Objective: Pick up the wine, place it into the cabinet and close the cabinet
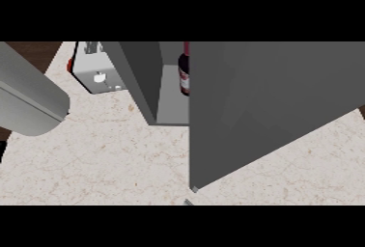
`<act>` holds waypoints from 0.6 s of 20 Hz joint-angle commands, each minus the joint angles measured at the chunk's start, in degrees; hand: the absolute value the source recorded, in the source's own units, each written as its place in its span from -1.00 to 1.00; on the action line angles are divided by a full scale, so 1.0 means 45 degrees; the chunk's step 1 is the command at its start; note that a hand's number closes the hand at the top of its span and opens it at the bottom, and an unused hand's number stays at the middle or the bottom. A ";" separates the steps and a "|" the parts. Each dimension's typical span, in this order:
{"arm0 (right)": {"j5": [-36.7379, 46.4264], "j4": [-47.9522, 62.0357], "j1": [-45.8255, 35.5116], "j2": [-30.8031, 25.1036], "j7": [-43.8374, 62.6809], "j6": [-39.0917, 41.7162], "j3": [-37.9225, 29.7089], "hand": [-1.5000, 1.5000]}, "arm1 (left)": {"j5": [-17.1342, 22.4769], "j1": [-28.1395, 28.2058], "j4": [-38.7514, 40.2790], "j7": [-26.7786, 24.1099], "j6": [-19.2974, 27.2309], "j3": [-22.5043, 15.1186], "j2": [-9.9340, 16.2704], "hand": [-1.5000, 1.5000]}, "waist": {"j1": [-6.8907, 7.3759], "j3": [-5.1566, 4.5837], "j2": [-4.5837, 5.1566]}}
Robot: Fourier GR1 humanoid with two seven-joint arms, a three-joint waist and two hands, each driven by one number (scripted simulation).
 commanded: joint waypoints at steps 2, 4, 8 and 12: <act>-0.0843 0.2286 -0.2739 0.2070 0.0115 -0.1397 0.0305 1.00 | 0.0355 -0.0793 0.0008 0.0818 0.0326 0.0188 0.0006 -1.00 | 0.0101 -0.0007 0.0073; -0.1573 0.2547 -0.3632 0.2067 0.0150 -0.1544 -0.0757 1.00 | 0.0482 -0.0634 0.0250 0.0662 -0.0407 0.0419 0.0048 -1.00 | 0.0256 -0.0014 0.0085; -0.2854 0.4608 -0.5937 0.2108 -0.0356 -0.1841 -0.2149 1.00 | -0.0135 -0.0939 0.0287 0.0753 0.0241 -0.0025 -0.0269 -1.00 | 0.0420 -0.0001 0.0129; -0.3948 0.7065 -0.8313 0.2153 -0.1149 -0.2256 -0.3040 1.00 | -0.0223 -0.1519 0.0653 0.0906 0.0340 -0.0164 -0.0746 -1.00 | 0.0236 0.0013 0.0115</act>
